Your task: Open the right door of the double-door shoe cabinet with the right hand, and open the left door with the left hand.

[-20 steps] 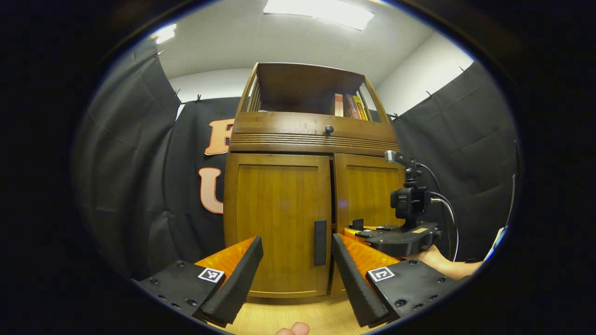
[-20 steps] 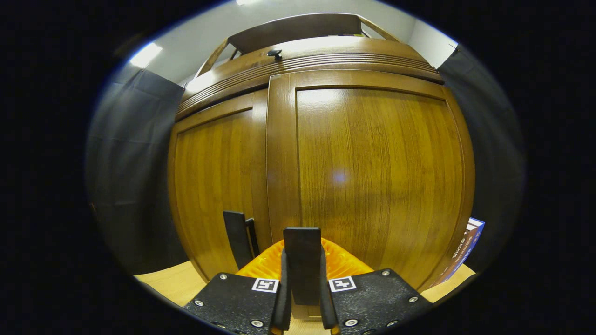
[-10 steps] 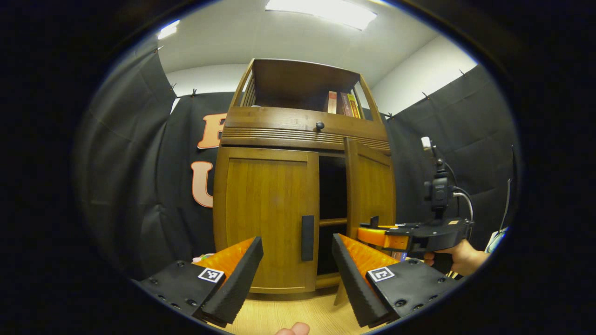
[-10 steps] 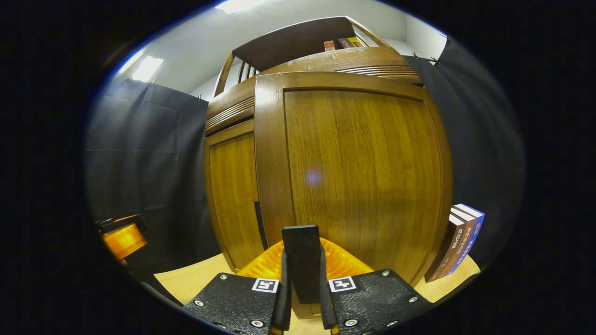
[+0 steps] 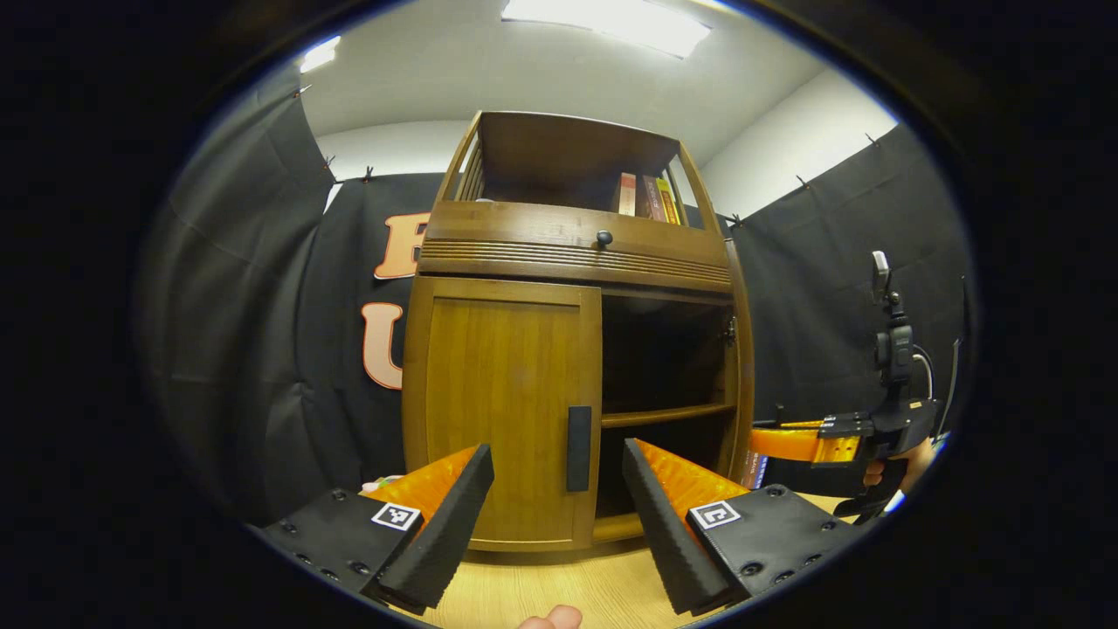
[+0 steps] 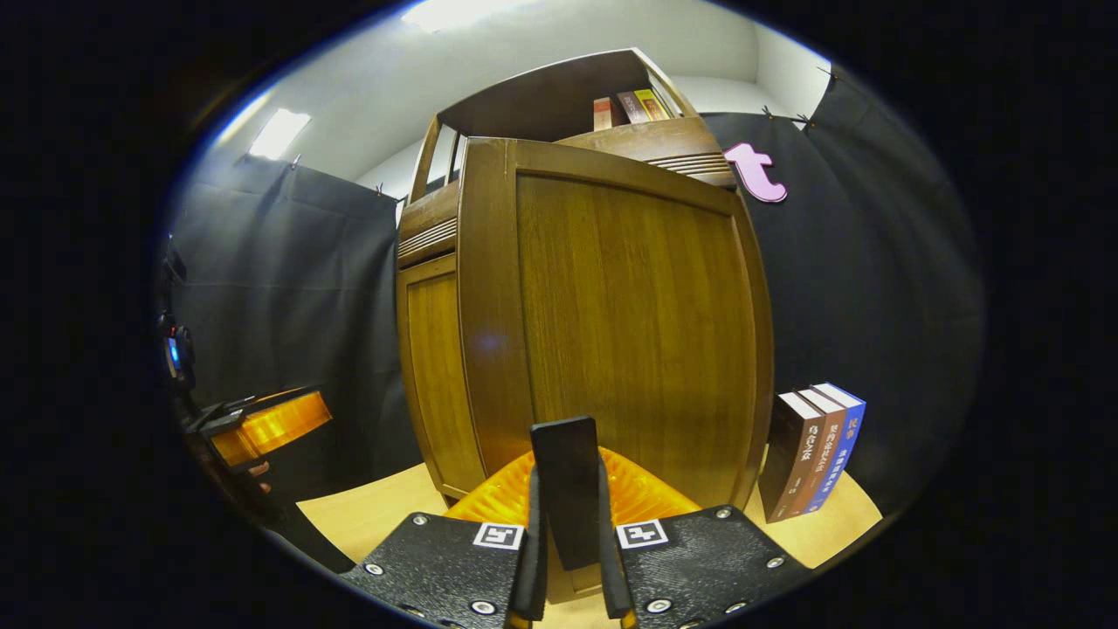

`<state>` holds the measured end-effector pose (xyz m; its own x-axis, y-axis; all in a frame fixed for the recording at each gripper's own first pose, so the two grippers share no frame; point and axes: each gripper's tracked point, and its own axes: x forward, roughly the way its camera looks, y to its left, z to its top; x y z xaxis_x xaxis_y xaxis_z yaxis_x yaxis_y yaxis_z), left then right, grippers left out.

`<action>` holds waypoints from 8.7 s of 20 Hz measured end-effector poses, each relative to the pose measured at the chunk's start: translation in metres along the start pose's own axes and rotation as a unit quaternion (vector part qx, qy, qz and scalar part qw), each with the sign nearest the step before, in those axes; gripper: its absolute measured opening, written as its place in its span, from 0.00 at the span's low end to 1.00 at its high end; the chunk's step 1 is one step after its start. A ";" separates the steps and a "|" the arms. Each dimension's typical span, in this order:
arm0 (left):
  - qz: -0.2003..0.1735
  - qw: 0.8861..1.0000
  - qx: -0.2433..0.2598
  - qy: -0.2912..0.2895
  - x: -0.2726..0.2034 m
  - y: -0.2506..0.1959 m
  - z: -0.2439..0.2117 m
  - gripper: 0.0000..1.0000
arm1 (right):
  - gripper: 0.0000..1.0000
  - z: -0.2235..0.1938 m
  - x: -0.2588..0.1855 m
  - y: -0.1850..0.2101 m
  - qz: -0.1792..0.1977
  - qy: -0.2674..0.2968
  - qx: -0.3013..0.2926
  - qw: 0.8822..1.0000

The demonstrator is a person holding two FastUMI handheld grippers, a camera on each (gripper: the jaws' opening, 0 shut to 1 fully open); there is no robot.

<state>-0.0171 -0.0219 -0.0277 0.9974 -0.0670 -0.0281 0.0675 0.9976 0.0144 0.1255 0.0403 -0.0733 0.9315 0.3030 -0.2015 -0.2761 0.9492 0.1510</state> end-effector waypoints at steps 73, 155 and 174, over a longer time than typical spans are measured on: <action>0.003 0.994 -0.021 0.108 0.148 -0.021 -0.097 1.00 | 0.92 0.022 -0.146 -0.099 -0.112 -0.022 -0.027 0.993; 0.125 0.991 -0.022 0.050 -0.095 0.202 -0.004 0.25 | 0.92 0.019 -0.150 -0.057 -0.099 -0.012 -0.041 0.994; 0.107 0.994 0.004 0.035 -0.078 0.184 0.000 0.97 | 0.92 0.017 -0.159 -0.065 -0.120 -0.012 -0.039 0.992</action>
<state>-0.0823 0.1670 -0.0224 0.9844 0.1490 -0.0930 -0.1464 0.9886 0.0348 0.0000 -0.0714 -0.0344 0.9778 0.0672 -0.1987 -0.0632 0.9976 0.0266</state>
